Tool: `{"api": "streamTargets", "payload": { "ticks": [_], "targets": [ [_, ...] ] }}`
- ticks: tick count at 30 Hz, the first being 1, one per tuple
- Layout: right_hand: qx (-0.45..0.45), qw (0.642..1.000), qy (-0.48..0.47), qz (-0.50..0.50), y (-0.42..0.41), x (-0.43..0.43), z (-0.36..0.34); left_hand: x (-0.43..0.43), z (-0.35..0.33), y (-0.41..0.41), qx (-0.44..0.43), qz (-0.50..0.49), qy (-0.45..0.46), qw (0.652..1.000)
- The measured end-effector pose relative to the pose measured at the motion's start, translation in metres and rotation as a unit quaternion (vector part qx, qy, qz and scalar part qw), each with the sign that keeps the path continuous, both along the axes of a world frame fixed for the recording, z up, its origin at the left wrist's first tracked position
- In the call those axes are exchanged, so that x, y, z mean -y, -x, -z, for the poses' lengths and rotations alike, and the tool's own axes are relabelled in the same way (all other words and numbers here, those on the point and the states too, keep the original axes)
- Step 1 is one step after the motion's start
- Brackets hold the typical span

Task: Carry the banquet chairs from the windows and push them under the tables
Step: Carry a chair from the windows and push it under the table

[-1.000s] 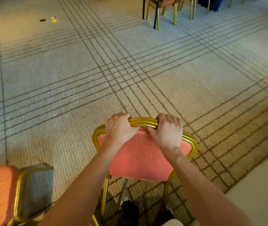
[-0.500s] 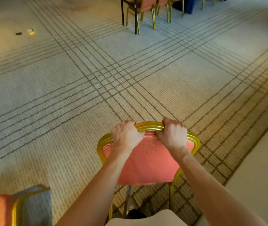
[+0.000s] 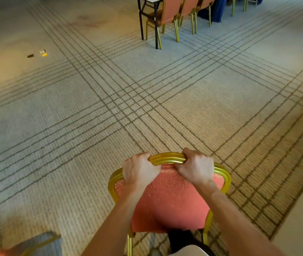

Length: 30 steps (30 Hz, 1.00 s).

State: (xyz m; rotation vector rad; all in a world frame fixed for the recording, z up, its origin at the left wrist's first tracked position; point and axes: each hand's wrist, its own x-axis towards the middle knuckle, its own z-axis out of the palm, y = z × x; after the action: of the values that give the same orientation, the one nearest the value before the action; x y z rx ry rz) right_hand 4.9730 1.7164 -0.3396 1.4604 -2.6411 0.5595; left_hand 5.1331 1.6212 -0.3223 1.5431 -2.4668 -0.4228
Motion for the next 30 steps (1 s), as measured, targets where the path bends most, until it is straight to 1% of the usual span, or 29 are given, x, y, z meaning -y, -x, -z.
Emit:
{"api": "streamTargets", "payload": {
  "ticks": [4, 8, 17, 23, 26, 30],
  "targets": [
    [0.053, 0.996, -0.064, -0.03, 0.033, 0.047, -0.006, 0.049, -0.002, 0.03, 0.002, 0.007, -0.017, 1.0],
    [0.074, 0.995, -0.054, -0.036, 0.068, 0.095, -0.013, 0.096, -0.008, 0.062, 0.007, 0.015, -0.005, 1.0],
    [0.016, 0.994, 0.034, -0.106, 0.127, 0.205, -0.039, 0.195, -0.042, 0.109, 0.002, -0.014, 0.013, 1.0],
    [0.01, 0.986, 0.101, -0.135, 0.17, 0.28, -0.045, 0.266, -0.049, 0.143, 0.007, 0.007, 0.071, 0.997],
    [0.003, 0.982, 0.124, -0.144, 0.191, 0.341, -0.05, 0.327, -0.049, 0.161, -0.012, 0.012, 0.105, 0.994],
    [-0.014, 0.98, 0.136, -0.144, 0.216, 0.422, -0.051, 0.41, -0.043, 0.184, -0.06, 0.02, 0.15, 0.987]
  ]
}}
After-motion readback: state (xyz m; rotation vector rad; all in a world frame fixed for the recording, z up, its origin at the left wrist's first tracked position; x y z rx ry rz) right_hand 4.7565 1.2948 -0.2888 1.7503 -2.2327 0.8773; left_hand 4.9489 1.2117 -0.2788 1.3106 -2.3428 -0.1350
